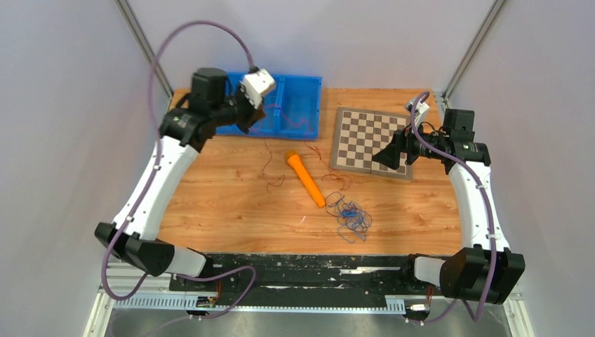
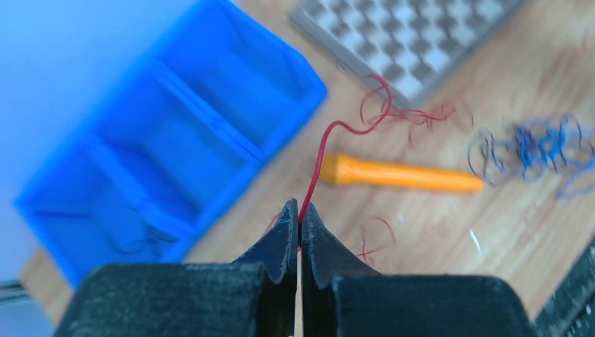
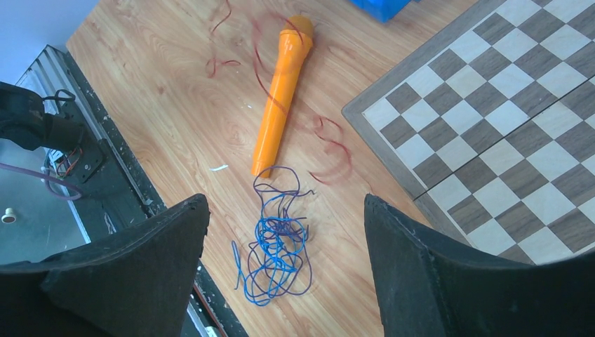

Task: Untangle the cables

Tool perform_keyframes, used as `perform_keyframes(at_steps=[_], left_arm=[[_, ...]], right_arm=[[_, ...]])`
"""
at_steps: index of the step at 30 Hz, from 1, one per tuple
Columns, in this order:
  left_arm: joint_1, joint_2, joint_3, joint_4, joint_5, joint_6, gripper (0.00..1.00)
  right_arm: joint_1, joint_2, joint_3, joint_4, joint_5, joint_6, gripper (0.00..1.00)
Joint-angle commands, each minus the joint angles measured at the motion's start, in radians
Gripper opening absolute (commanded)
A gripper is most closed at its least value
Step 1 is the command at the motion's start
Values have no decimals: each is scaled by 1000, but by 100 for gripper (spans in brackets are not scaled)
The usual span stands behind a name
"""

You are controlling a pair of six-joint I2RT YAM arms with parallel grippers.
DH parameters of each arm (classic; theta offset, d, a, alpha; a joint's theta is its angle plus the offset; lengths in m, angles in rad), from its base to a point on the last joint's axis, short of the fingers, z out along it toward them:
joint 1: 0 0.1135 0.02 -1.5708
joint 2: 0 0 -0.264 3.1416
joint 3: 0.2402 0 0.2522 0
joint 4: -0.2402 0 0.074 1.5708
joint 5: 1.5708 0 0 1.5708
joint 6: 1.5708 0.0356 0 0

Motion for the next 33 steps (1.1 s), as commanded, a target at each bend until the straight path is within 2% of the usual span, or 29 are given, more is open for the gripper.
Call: perform_keyframes(at_steps=[1,6,11,14,20,28,33], left_arm=[[80,11,217,-111,58,-51,0],[136,86,537,-44,64,-123,0],[140,146,678,54,67,-186,0],[141,141,678,101,77,-214,0],[168,153,603,259,-3,-224,0],[219,265,577,471,-15,-260,0],[236,343,619,569,-31,-288,0]], right_arm=[[4,-16,40,9,-27,-15,80],[5,-11,39,9,-31,-12,80],[5,-7,36,9,-36,-12,81],[6,-1,32,10,-49,-12,81],[13,24,29,16,-68,-3,81],[13,18,19,15,-50,-12,82],[13,29,5,16,-39,-21,82]])
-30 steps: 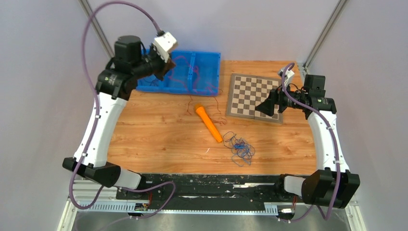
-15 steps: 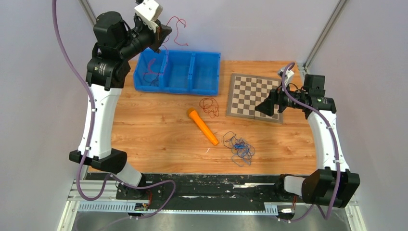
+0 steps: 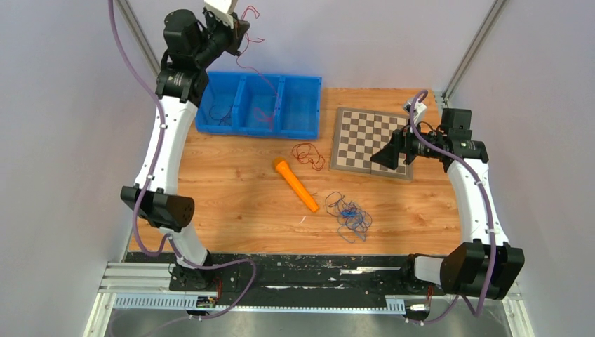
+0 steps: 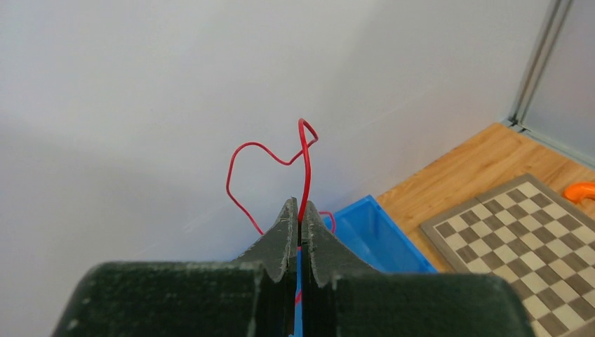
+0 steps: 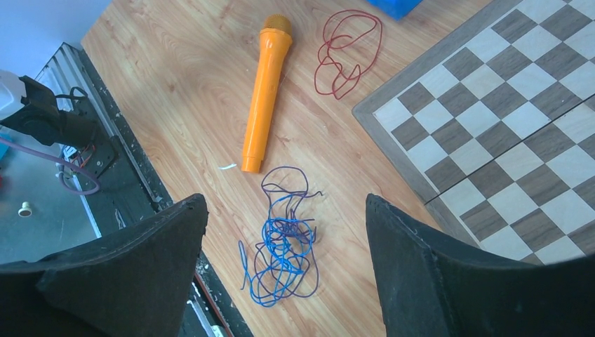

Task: Untangle the cables

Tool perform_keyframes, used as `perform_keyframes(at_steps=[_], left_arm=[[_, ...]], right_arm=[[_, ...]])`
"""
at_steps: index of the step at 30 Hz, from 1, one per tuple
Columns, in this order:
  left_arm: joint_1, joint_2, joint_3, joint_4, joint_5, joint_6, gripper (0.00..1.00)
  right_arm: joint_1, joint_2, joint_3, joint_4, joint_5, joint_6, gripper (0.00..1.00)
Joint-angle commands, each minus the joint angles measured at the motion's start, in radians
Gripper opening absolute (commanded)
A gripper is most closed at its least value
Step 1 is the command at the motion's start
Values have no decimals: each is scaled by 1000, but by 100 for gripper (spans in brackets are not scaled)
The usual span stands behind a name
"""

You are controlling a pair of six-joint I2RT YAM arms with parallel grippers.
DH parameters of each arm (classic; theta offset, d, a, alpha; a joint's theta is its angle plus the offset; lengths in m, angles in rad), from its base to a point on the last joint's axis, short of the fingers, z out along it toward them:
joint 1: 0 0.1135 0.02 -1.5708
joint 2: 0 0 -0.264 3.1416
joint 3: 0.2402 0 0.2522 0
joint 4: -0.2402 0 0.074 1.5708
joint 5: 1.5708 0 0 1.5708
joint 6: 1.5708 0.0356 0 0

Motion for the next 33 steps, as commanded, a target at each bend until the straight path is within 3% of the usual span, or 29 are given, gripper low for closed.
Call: perform_keyframes(at_steps=[1,7,10,17,23,30,33], left_arm=[[19,63,52,181,-19,-50,0],[57,170,47,275,7,-112,0],[99,215,-13,285,79,-200,0],[144,229,-141,317,144,-249,0],[145,267,-139,228,202,-259,0],[145,333,-170,142,153,-219,0],[147,366,-154,100,120,-218,7]], right_arm=[[6,8,2,16,-9,-24,82],[6,38,-3,17,-5,-28,82],[6,48,-10,16,2,-34,82],[6,56,-24,16,10,-45,82],[6,72,-20,19,-8,-33,82],[6,61,-26,19,11,-37,83],[6,63,-19,16,21,-36,83]])
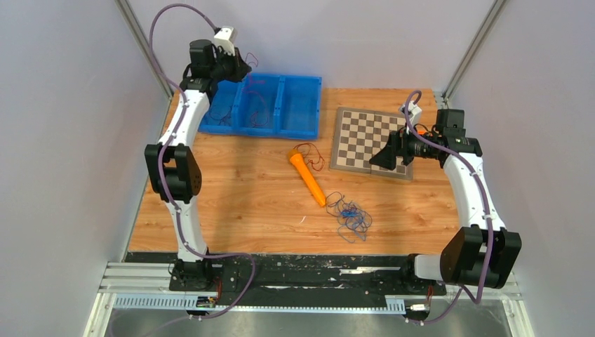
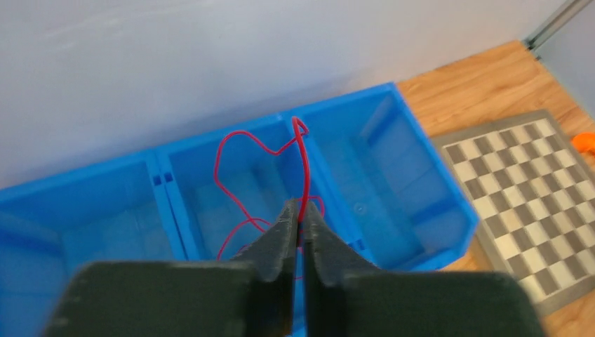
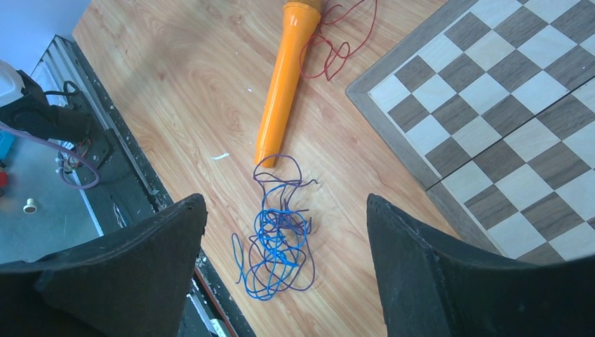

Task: Untangle the cables

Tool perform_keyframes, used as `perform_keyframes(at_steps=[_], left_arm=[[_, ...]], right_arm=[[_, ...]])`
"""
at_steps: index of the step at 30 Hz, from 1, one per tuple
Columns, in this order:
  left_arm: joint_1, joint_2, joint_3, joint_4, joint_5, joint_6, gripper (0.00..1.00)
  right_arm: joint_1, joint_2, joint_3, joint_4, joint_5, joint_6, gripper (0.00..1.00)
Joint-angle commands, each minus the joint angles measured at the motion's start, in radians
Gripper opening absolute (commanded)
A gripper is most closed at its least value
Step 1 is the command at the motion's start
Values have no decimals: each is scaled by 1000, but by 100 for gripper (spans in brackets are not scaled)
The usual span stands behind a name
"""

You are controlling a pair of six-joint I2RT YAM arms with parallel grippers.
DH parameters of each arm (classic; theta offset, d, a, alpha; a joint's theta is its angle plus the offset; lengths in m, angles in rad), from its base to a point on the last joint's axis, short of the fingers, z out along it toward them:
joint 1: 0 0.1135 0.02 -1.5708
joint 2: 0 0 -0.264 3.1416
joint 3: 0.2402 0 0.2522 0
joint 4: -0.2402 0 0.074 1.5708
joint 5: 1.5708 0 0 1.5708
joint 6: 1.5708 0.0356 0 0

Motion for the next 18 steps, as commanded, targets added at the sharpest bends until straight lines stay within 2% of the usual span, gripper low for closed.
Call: perform_keyframes(at_steps=[1,2,3,4,6,10,12,14,18], left_arm=[[1,47,23,-74,-43,17,23],[1,52,32,-106,-46,30,31],[1,51,55,-127,-50,35,49],[0,45,66,-168,-47,48,61],[-1,21,86,-217,-26,76,73],[-1,-78,24,-242,12,108,86],[-5,-125,-19,-278,90,144,90],[-29,-172,-73,-343,145,216,94],[-166,-254,-218,-468,151,437,93]], right_arm=[[6,-7,7,17,3,-18,83],[6,-5,10,15,5,-19,83],[6,-6,14,14,6,-18,83],[6,-6,14,12,6,-19,83],[6,-5,10,12,2,-19,83],[16,-1,-18,19,-2,-9,83],[56,5,-32,33,27,-3,83],[97,10,-47,54,65,7,82],[113,28,-51,93,74,46,83]])
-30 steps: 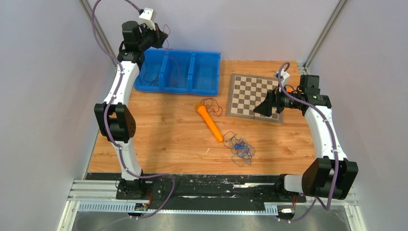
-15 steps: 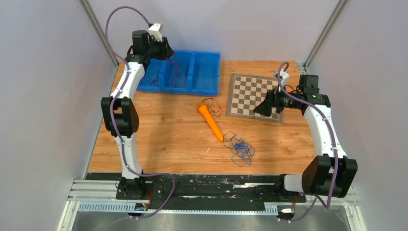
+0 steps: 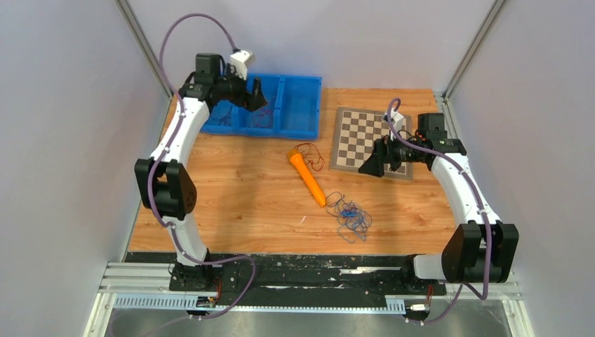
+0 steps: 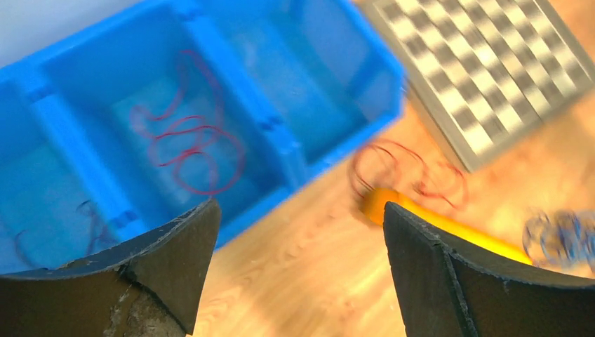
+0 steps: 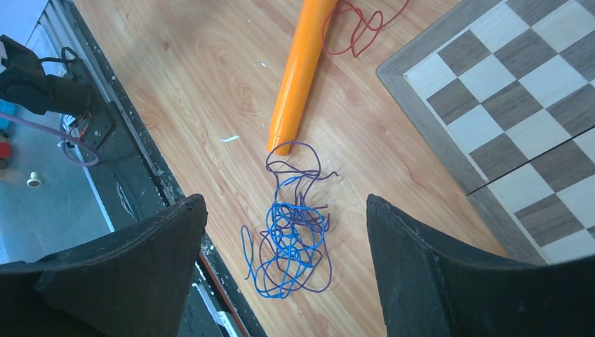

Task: Untangle the cables

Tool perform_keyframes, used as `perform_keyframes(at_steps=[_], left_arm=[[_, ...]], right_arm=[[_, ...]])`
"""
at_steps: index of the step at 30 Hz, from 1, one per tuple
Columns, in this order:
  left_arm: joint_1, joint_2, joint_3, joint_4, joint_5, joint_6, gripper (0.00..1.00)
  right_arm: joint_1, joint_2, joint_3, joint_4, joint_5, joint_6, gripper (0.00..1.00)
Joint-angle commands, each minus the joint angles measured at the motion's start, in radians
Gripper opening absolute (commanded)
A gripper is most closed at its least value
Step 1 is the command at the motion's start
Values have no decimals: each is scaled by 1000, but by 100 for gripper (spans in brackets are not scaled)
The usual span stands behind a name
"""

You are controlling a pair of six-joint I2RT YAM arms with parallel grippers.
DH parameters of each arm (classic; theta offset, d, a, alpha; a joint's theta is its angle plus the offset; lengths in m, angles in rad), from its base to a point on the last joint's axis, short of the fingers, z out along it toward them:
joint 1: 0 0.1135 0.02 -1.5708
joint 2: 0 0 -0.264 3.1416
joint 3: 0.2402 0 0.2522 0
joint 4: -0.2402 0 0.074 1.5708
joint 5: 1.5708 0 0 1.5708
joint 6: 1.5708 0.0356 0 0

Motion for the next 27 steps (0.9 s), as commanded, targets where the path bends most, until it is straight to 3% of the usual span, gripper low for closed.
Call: perform_keyframes(at_steps=[1,10,20,25,27], left_arm=[[-178,-128,-126,-162,80,281,93],[-440,11,-168,-158,-45,305,100],[-554,277,-46,-125,-259,254,99],[-570,356,-5,-114,-357,227,90],[-573,373,-5,-105,-379,230,81]], right_arm=[[15,23,5,71,23,42,82],[-25,-11,-11,47,97,47,86],[-138,-34,-12,-39,118,-28,89],[-158,-47,-3,-68,124,-51,89],[-165,-51,3,-74,124,-57,89]])
